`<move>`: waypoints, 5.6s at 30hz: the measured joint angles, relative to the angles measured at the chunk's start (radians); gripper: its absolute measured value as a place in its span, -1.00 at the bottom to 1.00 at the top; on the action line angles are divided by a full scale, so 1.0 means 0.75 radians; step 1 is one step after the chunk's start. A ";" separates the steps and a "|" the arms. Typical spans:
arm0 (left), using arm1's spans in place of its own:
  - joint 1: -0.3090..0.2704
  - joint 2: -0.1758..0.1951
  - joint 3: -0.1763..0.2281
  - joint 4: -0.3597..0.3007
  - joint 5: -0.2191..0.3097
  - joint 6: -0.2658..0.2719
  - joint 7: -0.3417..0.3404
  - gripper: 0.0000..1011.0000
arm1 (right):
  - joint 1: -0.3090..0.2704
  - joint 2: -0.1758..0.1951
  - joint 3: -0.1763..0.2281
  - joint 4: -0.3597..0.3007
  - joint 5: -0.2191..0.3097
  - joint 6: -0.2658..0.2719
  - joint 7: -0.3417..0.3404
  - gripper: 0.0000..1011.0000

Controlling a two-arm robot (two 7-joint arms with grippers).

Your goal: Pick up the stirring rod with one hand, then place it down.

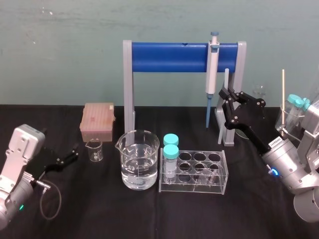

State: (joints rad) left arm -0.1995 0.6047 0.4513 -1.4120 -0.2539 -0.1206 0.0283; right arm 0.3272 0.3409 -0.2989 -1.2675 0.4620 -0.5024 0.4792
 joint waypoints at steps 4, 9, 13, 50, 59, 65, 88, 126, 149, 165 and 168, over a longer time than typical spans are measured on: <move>0.000 0.000 0.000 0.000 0.000 0.000 0.000 0.98 | 0.000 0.000 0.000 0.000 0.000 0.000 0.000 -0.88; 0.000 0.000 0.000 0.000 0.000 0.000 0.000 0.98 | -0.003 0.005 0.002 0.000 0.013 0.010 0.039 -0.88; 0.000 0.000 0.000 0.000 0.000 0.000 0.000 0.98 | -0.023 0.018 0.009 -0.017 0.035 0.038 0.082 -0.88; 0.000 0.000 0.000 0.000 0.000 0.000 0.000 0.98 | -0.021 0.029 -0.024 0.101 0.080 0.155 0.299 -0.88; 0.000 0.000 0.000 0.000 0.000 0.000 0.000 0.98 | -0.003 0.025 -0.039 0.152 0.064 0.149 0.311 -0.88; 0.000 0.000 0.000 0.000 0.000 0.000 0.000 0.98 | 0.008 0.023 -0.050 0.178 0.047 0.152 0.311 -0.88; 0.000 0.000 0.000 0.000 0.000 0.000 0.000 0.98 | 0.009 0.024 -0.051 0.180 0.042 0.153 0.304 -0.55; 0.000 0.000 0.000 0.000 0.000 0.000 0.000 0.98 | -0.083 -0.014 0.151 -0.004 -0.034 0.289 -0.146 0.98; 0.000 0.000 0.000 0.000 0.000 0.000 0.000 0.98 | -0.170 0.028 0.203 -0.093 -0.101 0.761 -0.354 0.98; 0.000 0.000 0.000 0.000 0.000 0.000 0.000 0.98 | -0.168 0.028 0.203 -0.090 -0.097 0.753 -0.352 0.98; 0.000 0.000 0.000 0.000 0.000 0.000 0.000 0.98 | -0.168 0.028 0.203 -0.090 -0.096 0.753 -0.352 0.98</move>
State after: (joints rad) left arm -0.1995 0.6047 0.4514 -1.4120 -0.2539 -0.1205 0.0283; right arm 0.2013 0.3618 -0.1467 -1.3349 0.3896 0.0621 0.2154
